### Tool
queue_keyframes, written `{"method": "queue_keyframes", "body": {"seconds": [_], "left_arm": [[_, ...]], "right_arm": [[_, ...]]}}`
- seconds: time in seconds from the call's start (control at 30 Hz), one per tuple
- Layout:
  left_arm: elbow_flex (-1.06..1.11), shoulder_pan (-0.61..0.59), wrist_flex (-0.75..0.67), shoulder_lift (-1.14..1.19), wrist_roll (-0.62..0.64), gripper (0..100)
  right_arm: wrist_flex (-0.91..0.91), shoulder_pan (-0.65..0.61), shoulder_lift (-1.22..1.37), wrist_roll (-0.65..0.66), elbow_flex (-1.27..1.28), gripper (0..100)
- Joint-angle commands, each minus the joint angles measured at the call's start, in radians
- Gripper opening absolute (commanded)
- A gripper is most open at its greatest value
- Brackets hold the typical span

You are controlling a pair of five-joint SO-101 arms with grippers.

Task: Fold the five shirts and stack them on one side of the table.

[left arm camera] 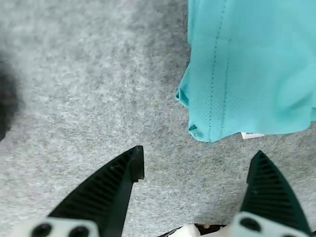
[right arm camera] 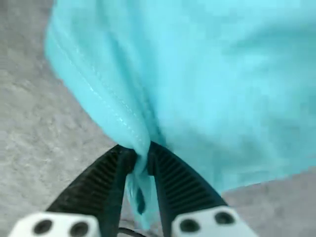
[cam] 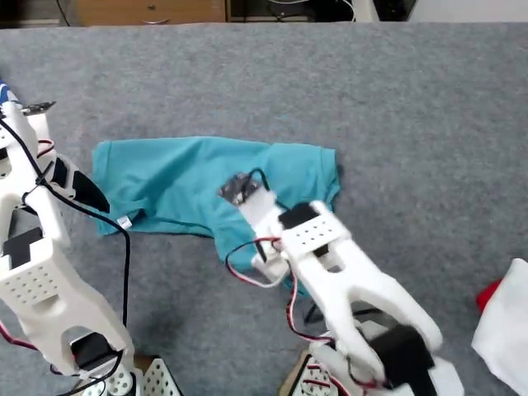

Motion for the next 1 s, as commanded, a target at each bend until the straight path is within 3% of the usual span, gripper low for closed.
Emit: {"method": "queue_keyframes", "body": {"seconds": [0.0,0.17,0.47,0.97], "left_arm": [[-0.055,0.003,0.011,-0.073,-0.012,34],[-0.055,0.003,0.011,-0.073,-0.012,34],[-0.055,0.005,0.011,-0.073,-0.014,34],[-0.055,0.005,0.011,-0.073,-0.014,34]], "right_arm": [[0.048,0.039,-0.088,0.210,-0.157,0.4],[0.031,0.150,-0.085,0.548,-0.257,0.5],[-0.006,0.174,0.093,0.614,-0.354,0.5],[0.002,0.173,0.576,0.672,-0.811,0.5]]}}
